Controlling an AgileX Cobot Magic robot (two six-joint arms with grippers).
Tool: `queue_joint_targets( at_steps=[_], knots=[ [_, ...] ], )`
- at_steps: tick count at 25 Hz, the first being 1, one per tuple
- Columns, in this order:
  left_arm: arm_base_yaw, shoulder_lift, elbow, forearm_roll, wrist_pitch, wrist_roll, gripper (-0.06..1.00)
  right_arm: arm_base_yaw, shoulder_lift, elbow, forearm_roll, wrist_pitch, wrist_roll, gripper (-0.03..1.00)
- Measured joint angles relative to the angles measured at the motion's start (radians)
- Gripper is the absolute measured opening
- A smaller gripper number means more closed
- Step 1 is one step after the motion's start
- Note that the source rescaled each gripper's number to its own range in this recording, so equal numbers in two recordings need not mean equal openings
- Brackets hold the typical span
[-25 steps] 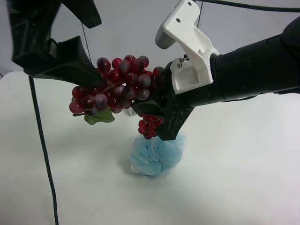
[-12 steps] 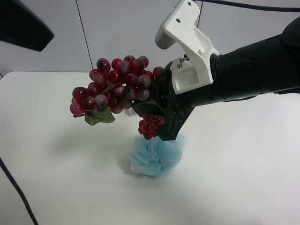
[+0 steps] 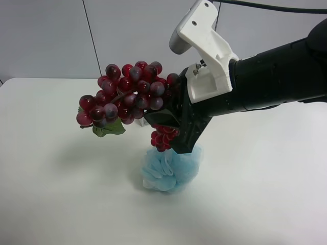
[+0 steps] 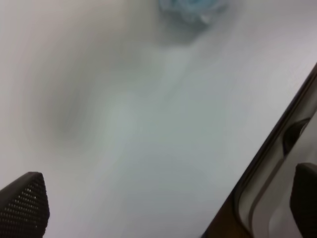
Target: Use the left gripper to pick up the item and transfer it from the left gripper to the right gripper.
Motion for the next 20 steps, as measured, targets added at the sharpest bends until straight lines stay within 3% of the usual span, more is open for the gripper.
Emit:
queue_joint_targets(
  at_steps=[9,20],
  knots=[
    [-0.001,-0.347,0.265,0.0,-0.146,-0.027,1.0,0.0,0.0,0.0,0.0,0.0,0.001,0.0],
    [-0.001,-0.654,0.362,-0.057,-0.13,-0.081,1.0,0.0,0.0,0.0,0.0,-0.033,0.038,0.0]
  ],
)
